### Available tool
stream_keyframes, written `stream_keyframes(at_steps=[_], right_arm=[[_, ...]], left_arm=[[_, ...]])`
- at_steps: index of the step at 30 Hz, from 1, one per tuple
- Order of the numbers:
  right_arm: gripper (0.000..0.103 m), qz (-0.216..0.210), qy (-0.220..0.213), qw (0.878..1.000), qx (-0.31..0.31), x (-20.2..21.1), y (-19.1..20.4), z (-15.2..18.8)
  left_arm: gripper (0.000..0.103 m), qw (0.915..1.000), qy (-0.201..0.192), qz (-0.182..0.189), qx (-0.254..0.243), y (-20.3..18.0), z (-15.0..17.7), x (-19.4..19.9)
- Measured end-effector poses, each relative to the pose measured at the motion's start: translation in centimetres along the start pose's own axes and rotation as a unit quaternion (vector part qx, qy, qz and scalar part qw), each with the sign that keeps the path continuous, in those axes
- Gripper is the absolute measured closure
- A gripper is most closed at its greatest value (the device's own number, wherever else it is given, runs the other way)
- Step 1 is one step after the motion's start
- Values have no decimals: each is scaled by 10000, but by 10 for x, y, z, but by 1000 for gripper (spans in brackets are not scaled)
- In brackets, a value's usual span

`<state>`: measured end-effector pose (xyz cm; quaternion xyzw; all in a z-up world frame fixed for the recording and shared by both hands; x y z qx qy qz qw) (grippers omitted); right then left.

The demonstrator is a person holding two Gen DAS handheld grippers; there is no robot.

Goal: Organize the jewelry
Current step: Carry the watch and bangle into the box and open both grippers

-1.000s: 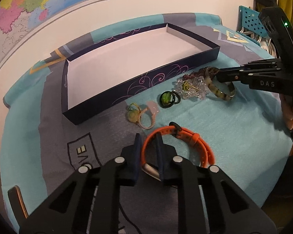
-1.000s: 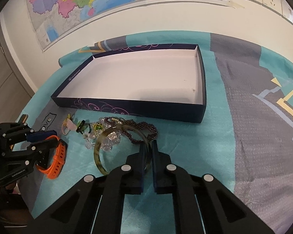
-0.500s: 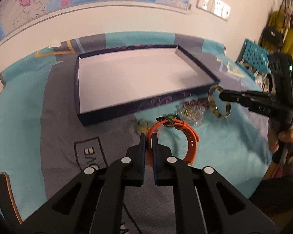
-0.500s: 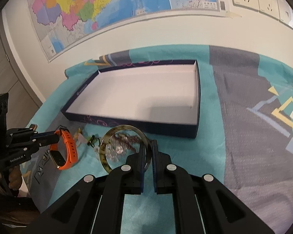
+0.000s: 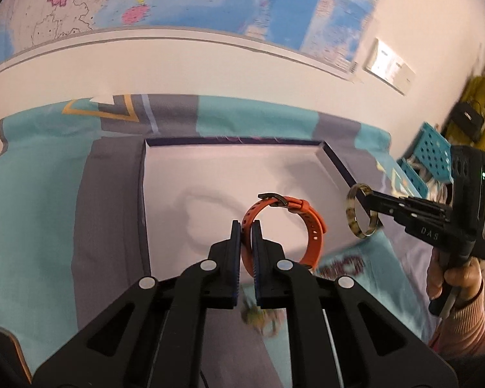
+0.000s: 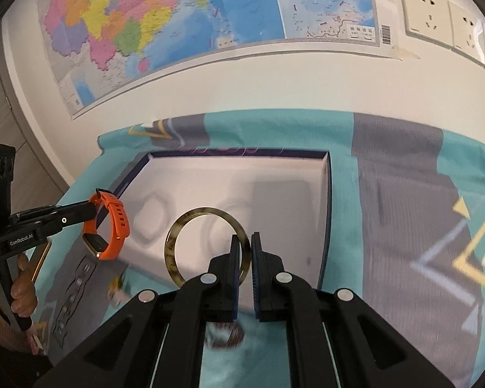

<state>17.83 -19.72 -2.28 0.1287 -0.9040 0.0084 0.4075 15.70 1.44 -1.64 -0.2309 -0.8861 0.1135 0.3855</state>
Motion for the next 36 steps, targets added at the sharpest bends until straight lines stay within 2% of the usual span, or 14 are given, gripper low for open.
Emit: stream_keyframes(at_steps=[7,19,32,36], right_arm=[[98,137,136,9998,25,-40,-1,-34],[98,349,541,9979,8,-96,1,-57],[97,598,836,9946,-147,-122,1,-66],[92,682,799,9943,-186,-123,0,-68]], left_arm=[[96,9996,-35,-94,270,19,-30,-27],[95,9964,246,-297,758,48,-51,-85],[99,9928,443,-499,997,62,-61,-109],[97,9922,492,-527,1017,63,-60,-110]])
Point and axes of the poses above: each gripper's, at about its wrist camera, not at the fingertips, and x roughly against the way its jaws point, y to its left, z to its underside, the point moved 6 cm from there along -x, roughly the way its jaws point, and after that the axes turned 11 degrees about z, right-handed, at the moved point
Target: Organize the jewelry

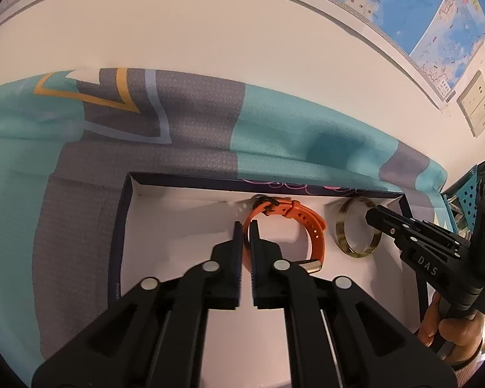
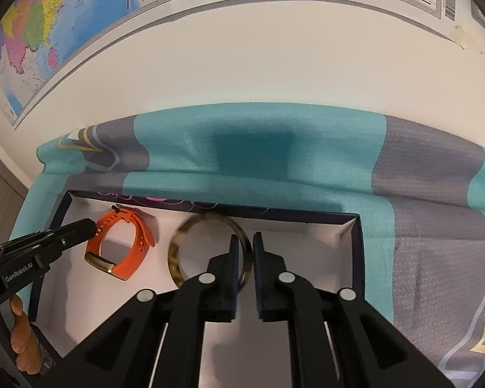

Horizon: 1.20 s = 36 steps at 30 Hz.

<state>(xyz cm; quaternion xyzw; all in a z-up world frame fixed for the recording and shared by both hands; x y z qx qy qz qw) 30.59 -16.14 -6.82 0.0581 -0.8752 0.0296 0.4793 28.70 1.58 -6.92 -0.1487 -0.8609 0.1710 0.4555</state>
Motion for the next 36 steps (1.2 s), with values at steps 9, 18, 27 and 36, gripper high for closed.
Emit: stream_keyframes(at_steps=[9,18,27,36], right_arm=[[75,-329,-542,9980,75,45,-2,14],[73,-858,-943,9886,797,119,2,87],[73,-935,-746,9857,1189,132,10,153],[73,-672,-567,9887,1214,115,9,172]], left_arm=[[56,9985,-405,-174,-324,-10,6,33],[45,9880,-886,-273,-1236,-36,49,98],[41,9812,-775,-6,-1769,-46,115,125],[37,9817,-515,76,-1831,-44,160,121]])
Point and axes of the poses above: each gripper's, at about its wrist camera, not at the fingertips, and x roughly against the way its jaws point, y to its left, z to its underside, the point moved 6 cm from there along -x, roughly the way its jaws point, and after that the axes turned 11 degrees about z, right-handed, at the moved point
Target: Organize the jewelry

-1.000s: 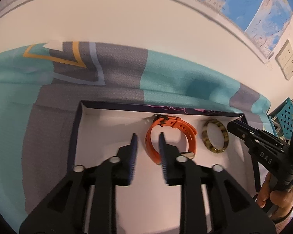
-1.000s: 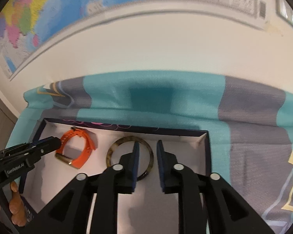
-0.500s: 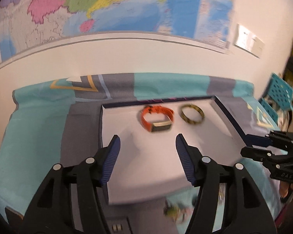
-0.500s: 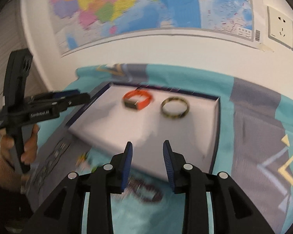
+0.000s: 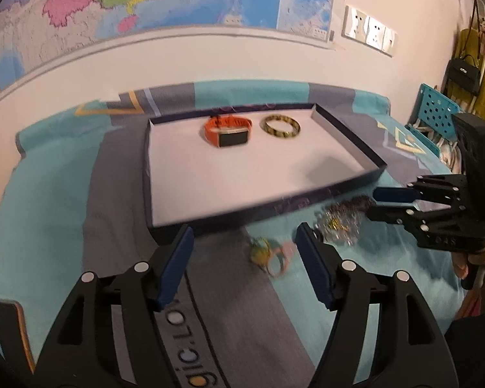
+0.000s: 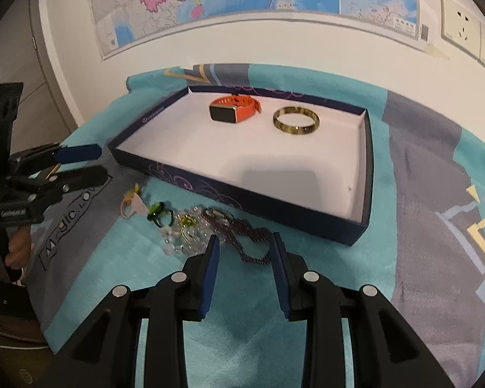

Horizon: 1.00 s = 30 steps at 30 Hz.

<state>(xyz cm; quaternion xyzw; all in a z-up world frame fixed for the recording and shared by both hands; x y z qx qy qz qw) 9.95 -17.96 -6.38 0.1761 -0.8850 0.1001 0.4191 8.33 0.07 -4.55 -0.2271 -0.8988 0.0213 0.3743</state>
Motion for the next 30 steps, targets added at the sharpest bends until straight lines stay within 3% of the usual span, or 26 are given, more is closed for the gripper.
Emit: stream_keyframes(at_steps=[7,11,19,30], right_arm=[[74,178,20,9997,162,-8,5,3],[90,263,40,9994,231,-10,7,4],[92,77,-149,9998,-128,6,-4,-2],[92,332,-187,9977,-554,24,-35,5]], left_arm=[[37,9999,158,19,-8,-4,10,-9],[37,9997,237,17,28,-4,14,-14],[37,9996,296,35,25,-6,19,-17],[40,9994,333,123,-31,-11,20,-18]])
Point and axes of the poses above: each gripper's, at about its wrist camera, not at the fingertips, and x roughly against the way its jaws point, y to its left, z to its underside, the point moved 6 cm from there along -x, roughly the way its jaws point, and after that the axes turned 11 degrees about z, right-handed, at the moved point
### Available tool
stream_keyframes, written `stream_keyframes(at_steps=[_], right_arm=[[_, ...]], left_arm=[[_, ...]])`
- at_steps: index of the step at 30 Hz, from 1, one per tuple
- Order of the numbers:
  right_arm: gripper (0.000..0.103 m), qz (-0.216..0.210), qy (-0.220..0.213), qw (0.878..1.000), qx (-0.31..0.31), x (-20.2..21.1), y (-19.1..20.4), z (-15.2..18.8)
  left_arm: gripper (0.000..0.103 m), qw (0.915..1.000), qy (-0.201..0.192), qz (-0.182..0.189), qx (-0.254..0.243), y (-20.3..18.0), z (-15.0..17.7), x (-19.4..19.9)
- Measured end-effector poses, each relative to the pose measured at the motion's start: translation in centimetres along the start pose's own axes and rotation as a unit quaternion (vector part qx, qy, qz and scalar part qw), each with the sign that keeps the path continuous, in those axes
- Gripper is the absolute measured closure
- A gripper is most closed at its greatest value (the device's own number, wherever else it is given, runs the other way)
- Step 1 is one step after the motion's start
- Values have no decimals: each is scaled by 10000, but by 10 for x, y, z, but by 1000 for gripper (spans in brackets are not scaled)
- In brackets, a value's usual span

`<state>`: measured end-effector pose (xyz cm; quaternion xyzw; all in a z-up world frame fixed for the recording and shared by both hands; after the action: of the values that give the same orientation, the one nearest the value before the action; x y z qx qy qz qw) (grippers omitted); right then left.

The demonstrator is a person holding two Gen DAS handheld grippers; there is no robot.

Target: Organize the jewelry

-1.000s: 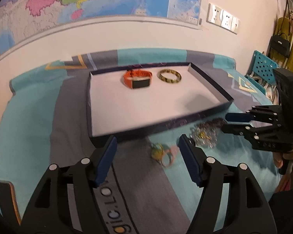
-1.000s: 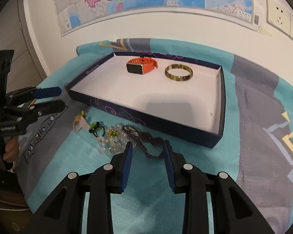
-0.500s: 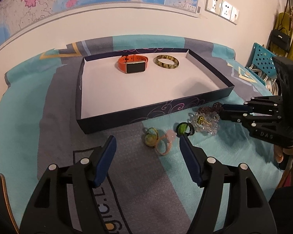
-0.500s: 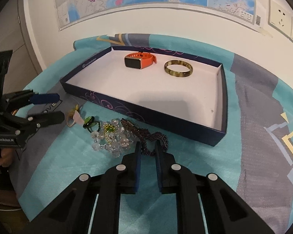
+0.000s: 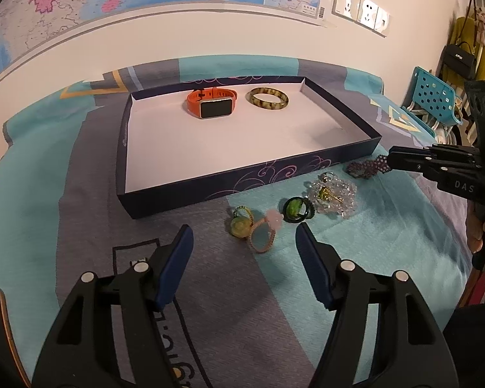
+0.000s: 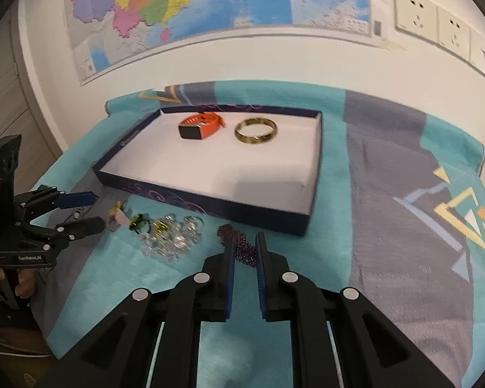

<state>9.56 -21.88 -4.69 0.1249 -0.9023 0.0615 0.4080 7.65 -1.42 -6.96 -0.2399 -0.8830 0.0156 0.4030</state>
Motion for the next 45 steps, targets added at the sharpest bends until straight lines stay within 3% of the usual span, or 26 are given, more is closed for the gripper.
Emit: stream_keyframes(at_steps=[4,6,8,12,15,20,25,27,29,39,40,42,45], right_arm=[[90,112,155,9998,-12,-7,-1,8],[75,200,140,9997,-57,-6,-3,9],[68,221,10,9997,-62,0,-1,7],[68,-176,-193,9994,238,10,25,0],[68,-477,-90,9975,516,2,53,4],[63,-592,156,9959,667,-22,76,9],[67,-622,210,9959,619,-24,76,10],[96,-601,237,9961,602,-25,74,9],[102,-643,259,9960,560,-25,72,9],[102,-993,-69,9939,468,5,68,-2],[100,-971,-91,9943,434,6,67,-4],[85,-927,-28,9950,374,0,67,-6],[79,-839,-1,9948,581,-7,80,-6]], left_arm=[[41,10000,33,34,-6,-1,1,-1],[42,10000,44,42,-13,-1,2,-1],[43,10000,44,45,-5,-1,1,-1],[46,9999,66,80,7,0,1,-2],[48,9999,103,87,2,-2,2,-5],[48,9999,138,64,1,-3,4,-5],[48,9998,146,82,58,0,4,-6],[48,9998,151,88,67,1,4,-7],[48,9998,151,99,66,1,4,-7],[47,9998,120,96,81,1,4,-6],[47,9998,117,98,84,1,4,-6],[47,9998,116,97,94,2,4,-5],[47,9998,129,84,94,1,5,-6]])
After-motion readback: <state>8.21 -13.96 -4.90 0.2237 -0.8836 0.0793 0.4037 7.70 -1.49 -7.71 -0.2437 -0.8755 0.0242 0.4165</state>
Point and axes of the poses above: each gripper's, at about its wrist camera, not at the fingertips, and x roughly against the way its jaws point, y to its left, z to its underside, the point moved 6 cm from there along -x, roughly the way its jaws point, and after that the axes turned 11 degrees about z, right-handed, at the moved point
